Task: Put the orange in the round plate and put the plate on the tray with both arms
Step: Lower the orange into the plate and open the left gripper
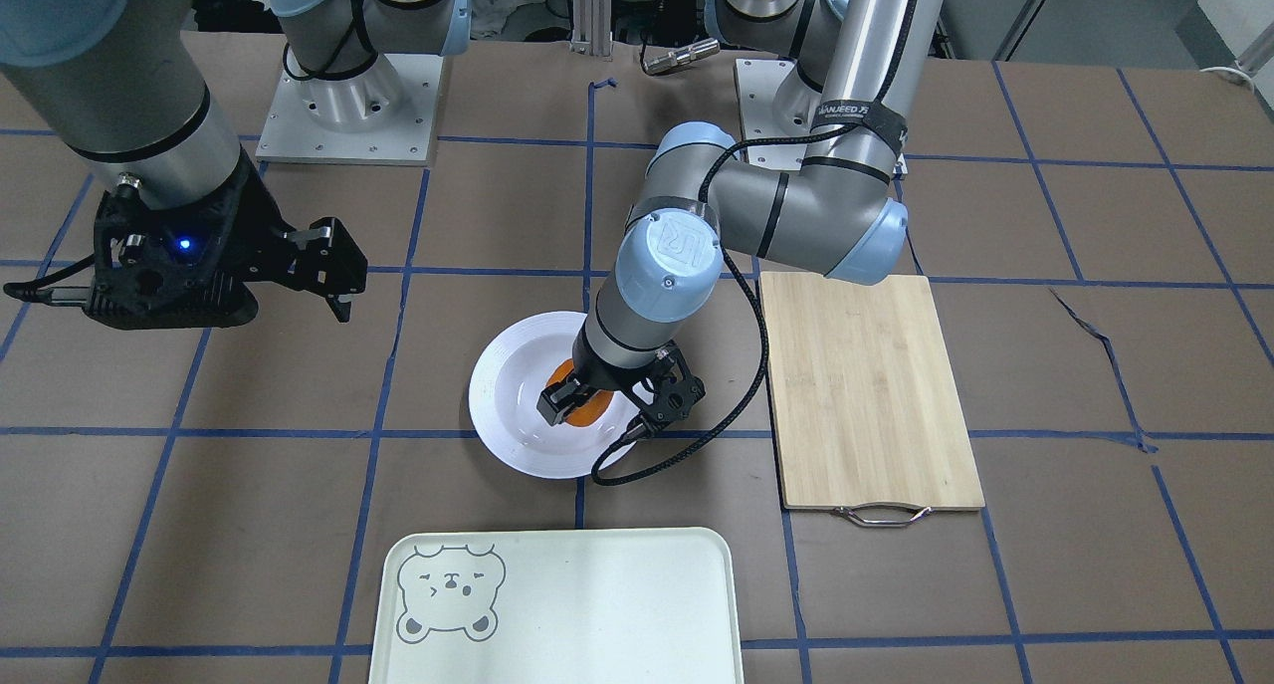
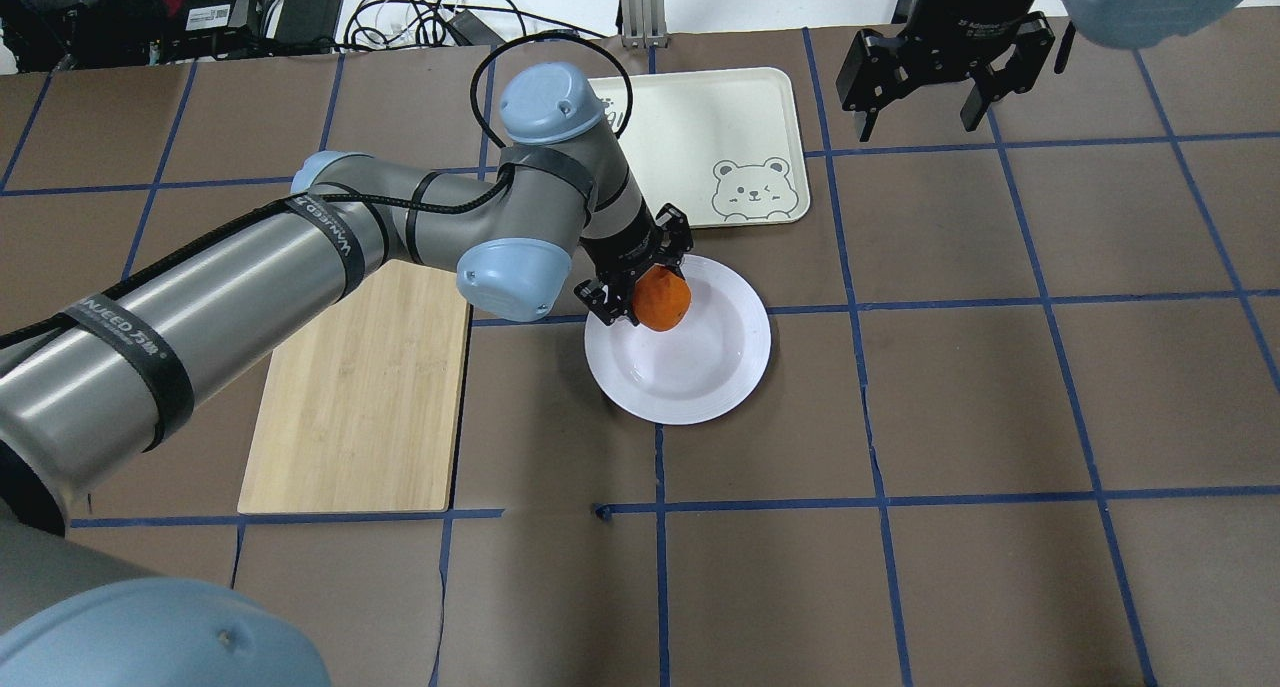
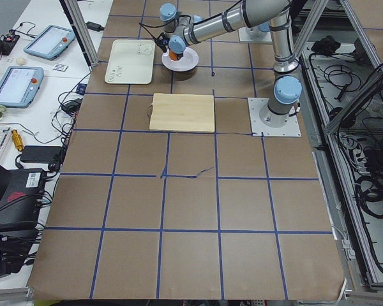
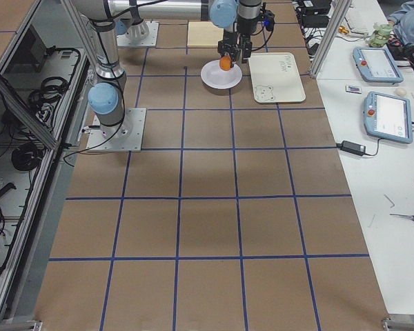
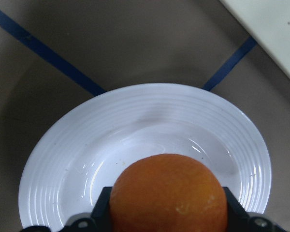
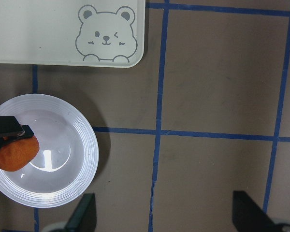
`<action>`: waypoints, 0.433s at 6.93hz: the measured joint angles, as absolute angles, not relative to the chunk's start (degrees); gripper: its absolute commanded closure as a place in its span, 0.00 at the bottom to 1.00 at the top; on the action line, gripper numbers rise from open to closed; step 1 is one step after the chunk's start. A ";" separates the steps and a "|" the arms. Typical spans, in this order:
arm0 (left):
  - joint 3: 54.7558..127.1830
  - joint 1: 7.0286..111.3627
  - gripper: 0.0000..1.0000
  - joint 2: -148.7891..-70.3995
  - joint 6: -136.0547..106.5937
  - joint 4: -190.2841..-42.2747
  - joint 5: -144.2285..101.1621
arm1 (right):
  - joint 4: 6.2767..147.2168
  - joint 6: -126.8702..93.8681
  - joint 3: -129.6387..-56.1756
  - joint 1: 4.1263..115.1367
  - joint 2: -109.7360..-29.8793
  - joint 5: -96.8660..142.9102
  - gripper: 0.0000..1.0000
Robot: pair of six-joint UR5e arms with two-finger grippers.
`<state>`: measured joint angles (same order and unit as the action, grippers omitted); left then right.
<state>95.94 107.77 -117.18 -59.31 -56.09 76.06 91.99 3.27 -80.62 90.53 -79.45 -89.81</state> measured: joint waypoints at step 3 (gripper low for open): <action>95.78 108.23 0.00 -116.81 -60.14 -55.99 76.08 | 91.57 3.31 -80.59 90.56 -79.44 -89.81 0.00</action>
